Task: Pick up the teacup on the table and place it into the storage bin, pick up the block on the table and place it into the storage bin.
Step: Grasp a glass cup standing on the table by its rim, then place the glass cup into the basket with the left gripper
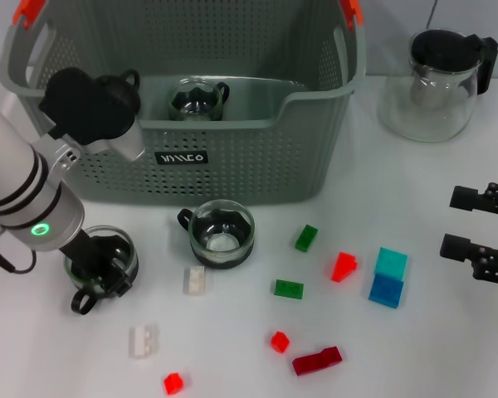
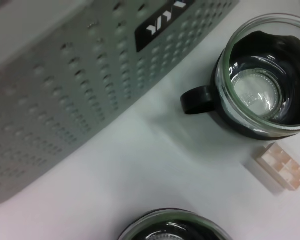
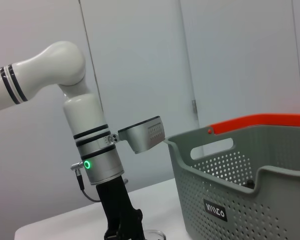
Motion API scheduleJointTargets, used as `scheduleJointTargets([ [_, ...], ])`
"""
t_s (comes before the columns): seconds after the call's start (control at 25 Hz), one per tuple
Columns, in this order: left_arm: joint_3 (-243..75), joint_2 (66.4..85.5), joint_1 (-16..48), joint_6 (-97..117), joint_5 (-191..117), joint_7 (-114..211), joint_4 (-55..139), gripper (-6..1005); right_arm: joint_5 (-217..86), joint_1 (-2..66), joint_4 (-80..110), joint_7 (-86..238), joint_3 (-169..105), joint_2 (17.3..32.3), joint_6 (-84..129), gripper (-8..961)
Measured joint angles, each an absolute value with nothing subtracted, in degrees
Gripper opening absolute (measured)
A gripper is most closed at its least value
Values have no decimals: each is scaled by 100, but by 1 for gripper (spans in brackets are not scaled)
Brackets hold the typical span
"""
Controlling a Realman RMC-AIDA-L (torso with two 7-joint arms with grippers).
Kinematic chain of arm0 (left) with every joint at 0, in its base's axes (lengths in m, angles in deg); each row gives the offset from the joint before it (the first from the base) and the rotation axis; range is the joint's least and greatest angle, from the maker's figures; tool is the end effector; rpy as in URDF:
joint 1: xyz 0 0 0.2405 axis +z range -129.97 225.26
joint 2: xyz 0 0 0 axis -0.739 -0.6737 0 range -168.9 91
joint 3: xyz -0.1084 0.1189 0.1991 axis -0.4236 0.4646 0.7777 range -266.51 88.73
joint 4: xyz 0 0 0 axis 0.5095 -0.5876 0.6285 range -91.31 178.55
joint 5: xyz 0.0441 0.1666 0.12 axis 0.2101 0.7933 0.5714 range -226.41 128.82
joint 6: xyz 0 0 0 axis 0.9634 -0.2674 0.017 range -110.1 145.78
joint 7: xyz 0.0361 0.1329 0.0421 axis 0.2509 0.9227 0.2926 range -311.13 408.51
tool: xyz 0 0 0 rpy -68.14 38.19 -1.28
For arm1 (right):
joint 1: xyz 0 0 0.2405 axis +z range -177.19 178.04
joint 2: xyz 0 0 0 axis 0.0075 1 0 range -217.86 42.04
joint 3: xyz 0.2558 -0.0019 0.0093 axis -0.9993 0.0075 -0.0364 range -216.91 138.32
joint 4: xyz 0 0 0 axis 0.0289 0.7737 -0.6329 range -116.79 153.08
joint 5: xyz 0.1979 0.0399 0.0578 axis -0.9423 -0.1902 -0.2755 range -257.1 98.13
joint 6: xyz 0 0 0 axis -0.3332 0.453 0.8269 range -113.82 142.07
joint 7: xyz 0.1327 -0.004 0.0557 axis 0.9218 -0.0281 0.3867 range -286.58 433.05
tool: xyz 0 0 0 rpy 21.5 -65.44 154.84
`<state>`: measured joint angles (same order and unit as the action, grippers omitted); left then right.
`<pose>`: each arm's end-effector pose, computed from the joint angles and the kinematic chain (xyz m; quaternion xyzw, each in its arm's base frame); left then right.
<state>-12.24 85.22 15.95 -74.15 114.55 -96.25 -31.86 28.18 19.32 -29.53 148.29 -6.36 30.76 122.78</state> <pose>-0.2205 0.3347 -0.0090 -0.8785 -0.3570 0.2619 0.1793 0.2812 0.2652 0.0567 -0.9207 0.1591 0.3275 0.1402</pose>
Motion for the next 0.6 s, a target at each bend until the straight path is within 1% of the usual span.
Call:
scheduleJointTargets([
  [0.2, -1264, 8515, 1601, -7635, 11384, -9565, -3312, 327, 2818, 1918, -2926, 14829, -657, 3053, 12283, 745],
  [0.32, -1694, 8516, 1617, -8125, 11061, -9228, -3610, 263, 2818, 1918, -2836, 14833, -660, 3003, 12287, 745],
  [0.4, -2219, 8517, 1600, -8521, 10671, -8859, -3772, 179, 2818, 1924, -2761, 14835, -661, 2964, 12291, 745],
  [0.52, -3340, 8441, 1440, -9152, 9931, -8248, -3675, 53, 2817, 1927, -2675, 14836, -661, 2934, 12294, 744],
  [0.6, -4141, 8299, 1282, -9509, 9392, -7820, -3224, 49, 2818, 1926, -2658, 14837, -661, 2929, 12294, 744],
])
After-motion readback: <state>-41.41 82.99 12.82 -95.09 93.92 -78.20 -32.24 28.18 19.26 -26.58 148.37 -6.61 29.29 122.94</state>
